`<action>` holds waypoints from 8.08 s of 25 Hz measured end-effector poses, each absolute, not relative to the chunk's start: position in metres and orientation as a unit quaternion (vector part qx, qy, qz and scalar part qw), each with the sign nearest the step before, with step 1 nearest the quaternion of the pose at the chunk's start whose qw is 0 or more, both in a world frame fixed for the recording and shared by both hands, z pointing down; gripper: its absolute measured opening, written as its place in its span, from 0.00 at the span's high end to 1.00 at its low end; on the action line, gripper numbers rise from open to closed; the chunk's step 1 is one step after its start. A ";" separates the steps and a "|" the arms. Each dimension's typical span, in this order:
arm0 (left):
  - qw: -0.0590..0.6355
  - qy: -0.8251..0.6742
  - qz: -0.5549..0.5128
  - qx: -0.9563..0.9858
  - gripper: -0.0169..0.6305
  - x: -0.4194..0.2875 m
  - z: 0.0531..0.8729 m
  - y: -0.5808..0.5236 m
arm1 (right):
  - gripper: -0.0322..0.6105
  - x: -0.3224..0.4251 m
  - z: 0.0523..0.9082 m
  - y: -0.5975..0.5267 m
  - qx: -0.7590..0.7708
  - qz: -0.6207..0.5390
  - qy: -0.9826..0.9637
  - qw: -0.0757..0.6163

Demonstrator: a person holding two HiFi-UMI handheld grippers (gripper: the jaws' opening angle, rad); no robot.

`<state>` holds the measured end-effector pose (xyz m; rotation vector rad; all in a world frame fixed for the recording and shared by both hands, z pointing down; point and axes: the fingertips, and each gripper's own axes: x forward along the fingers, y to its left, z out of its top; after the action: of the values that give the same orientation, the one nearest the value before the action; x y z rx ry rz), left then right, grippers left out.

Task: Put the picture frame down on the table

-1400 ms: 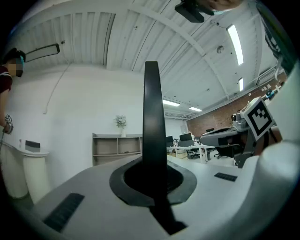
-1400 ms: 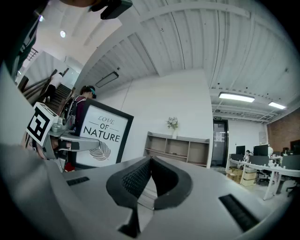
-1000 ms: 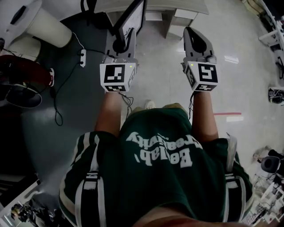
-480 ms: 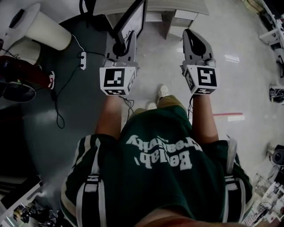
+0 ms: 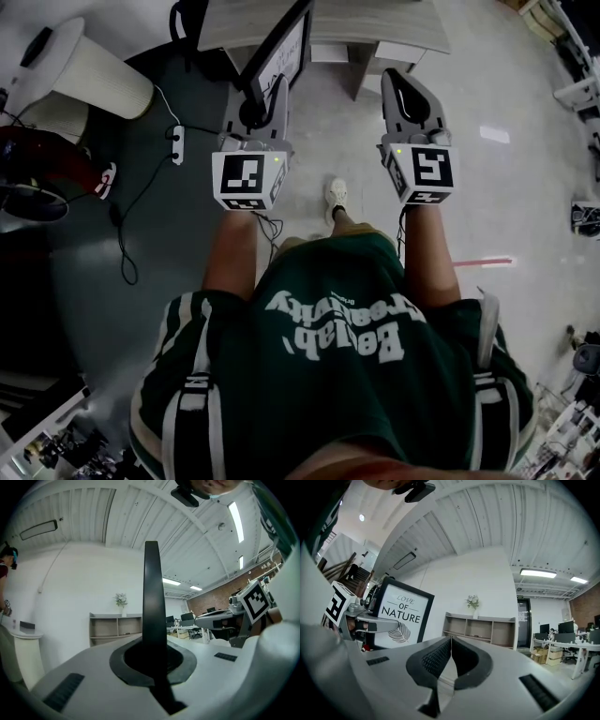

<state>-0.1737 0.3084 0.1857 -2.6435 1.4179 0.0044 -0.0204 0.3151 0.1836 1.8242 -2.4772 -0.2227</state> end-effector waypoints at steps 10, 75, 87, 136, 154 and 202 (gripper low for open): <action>0.078 0.490 -0.004 -0.868 0.93 -0.128 0.182 0.189 | 0.89 0.023 0.176 0.180 0.565 -0.075 -0.821 0.015; 0.008 0.401 -0.027 -0.916 0.93 -0.126 0.390 -0.374 | 0.89 -0.004 0.350 -0.384 0.589 -0.012 -0.807 0.022; 0.000 0.385 -0.044 -0.922 0.93 -0.078 0.476 -0.462 | 0.90 0.035 0.424 -0.466 0.567 0.003 -0.822 0.053; 0.004 0.335 -0.072 -0.939 0.93 0.041 0.581 -0.624 | 0.89 0.128 0.531 -0.521 0.557 0.015 -0.828 0.070; 0.021 0.331 -0.086 -0.940 0.70 0.034 0.580 -0.622 | 0.89 0.120 0.532 -0.523 0.549 0.015 -0.833 0.063; 0.046 0.475 -0.009 -0.879 0.95 -0.109 0.366 -0.373 | 0.89 0.034 0.395 -0.332 0.608 -0.035 -0.792 0.047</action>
<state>-0.1089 -0.3732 0.3660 -2.6824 1.4515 -0.0266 0.0343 -0.3322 0.3946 1.8542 -2.4166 -0.1078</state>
